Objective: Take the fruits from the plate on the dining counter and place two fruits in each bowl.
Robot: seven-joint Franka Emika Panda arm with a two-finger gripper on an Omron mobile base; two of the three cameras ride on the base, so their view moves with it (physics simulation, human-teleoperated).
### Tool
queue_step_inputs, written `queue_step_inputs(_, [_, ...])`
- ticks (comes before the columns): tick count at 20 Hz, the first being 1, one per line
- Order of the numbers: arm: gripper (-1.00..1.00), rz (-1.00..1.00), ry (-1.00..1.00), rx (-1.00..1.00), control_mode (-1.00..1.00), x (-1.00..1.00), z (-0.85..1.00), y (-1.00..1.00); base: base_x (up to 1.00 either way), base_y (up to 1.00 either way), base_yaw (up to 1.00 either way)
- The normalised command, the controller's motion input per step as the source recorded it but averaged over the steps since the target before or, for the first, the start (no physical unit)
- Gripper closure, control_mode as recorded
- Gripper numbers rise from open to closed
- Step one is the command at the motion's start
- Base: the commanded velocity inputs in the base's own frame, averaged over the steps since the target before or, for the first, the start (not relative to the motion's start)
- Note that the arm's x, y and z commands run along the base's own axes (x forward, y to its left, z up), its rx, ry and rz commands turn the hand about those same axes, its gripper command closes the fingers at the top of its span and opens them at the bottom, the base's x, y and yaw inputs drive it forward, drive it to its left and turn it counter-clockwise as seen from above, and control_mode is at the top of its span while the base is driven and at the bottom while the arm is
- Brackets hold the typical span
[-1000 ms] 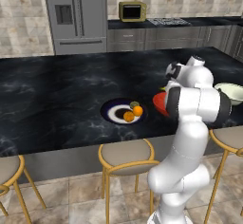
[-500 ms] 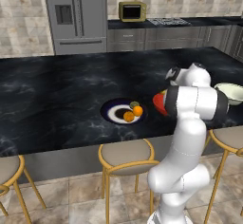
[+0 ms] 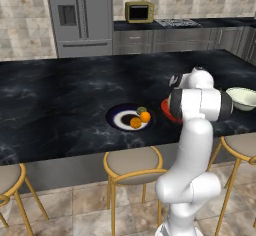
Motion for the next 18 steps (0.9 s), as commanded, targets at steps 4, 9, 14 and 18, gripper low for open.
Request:
queue_step_inputs(4, [1.0,0.03,0.04,-0.02,-1.0,0.21,-0.16,-0.17,0.0,0.0,0.0])
queue_step_inputs(9, [1.0,0.03,0.0,0.0,-1.0,0.18,-0.15,-0.21,0.0,0.0,0.0])
queue_step_inputs(14, [1.0,0.01,0.04,0.0,-1.0,0.24,-0.2,-0.05,0.0,0.0,0.0])
queue_step_inputs(18, [1.0,0.0,0.12,0.0,-1.0,0.3,-0.23,0.0,0.0,0.0,0.0])
